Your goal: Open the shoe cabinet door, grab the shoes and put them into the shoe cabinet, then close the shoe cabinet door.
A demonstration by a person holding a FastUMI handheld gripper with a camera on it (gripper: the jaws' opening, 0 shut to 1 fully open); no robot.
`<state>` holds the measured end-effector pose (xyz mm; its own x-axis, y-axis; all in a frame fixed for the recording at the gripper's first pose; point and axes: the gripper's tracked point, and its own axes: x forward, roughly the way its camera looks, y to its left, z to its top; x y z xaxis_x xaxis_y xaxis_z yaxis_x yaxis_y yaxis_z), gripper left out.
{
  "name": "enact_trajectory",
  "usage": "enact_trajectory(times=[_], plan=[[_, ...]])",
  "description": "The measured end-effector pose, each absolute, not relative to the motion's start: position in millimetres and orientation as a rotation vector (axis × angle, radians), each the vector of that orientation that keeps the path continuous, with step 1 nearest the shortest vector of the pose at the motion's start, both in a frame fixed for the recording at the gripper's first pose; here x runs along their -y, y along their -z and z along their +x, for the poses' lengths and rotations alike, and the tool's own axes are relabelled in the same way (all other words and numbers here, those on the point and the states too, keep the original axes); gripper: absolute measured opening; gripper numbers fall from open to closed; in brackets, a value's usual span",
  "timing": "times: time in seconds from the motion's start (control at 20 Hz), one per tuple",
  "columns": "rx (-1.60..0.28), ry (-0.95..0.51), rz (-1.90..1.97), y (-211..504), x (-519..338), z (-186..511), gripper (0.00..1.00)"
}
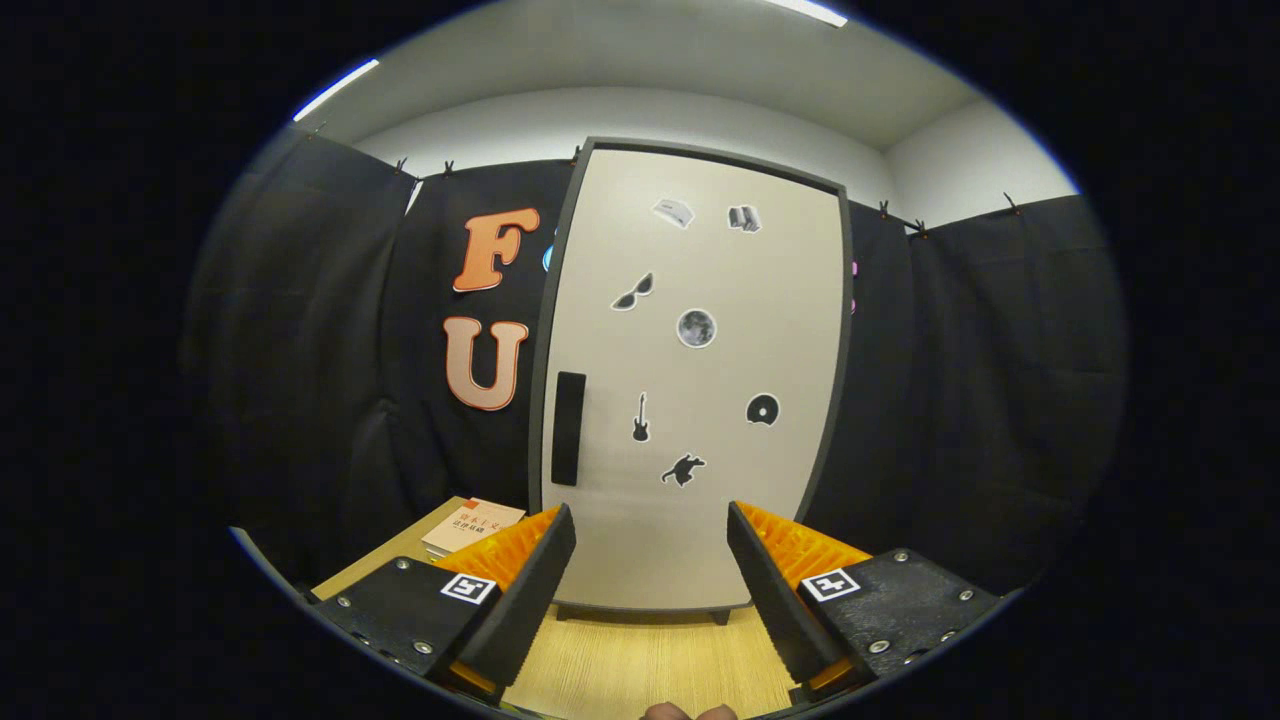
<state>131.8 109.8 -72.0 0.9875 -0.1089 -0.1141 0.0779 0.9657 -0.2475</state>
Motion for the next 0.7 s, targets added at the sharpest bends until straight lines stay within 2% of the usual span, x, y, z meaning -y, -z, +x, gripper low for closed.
enact_trajectory(times=[0.35, 0.7], plan=[[-0.06, 0.096, -0.137, 35, -48, 59, 0.95], [-0.016, 0.075, -0.127, 20, -3, 18, 0.95]])
